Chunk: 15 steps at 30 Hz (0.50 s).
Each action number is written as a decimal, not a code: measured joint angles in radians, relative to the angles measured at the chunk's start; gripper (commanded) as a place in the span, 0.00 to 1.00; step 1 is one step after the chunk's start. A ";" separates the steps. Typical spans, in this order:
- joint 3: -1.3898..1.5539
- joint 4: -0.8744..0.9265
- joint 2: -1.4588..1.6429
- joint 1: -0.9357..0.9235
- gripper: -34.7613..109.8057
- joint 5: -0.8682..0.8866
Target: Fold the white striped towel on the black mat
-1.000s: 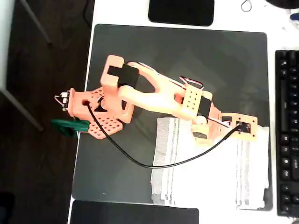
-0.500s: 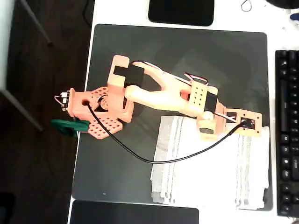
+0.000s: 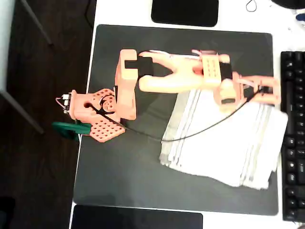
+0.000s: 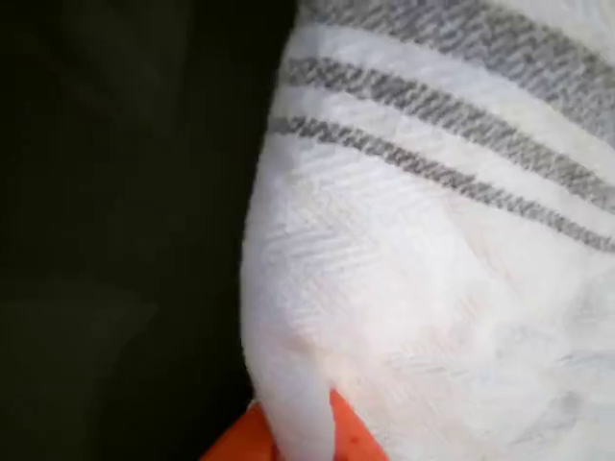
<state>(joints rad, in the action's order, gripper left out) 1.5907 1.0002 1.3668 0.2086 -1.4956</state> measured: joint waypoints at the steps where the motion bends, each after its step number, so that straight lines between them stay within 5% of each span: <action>1: -0.015 0.011 0.000 0.020 0.24 0.000; 15: 0.077 0.103 0.137 0.054 0.34 0.106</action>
<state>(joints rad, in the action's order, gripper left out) 1.6674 1.1029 1.5033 0.2623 -1.3898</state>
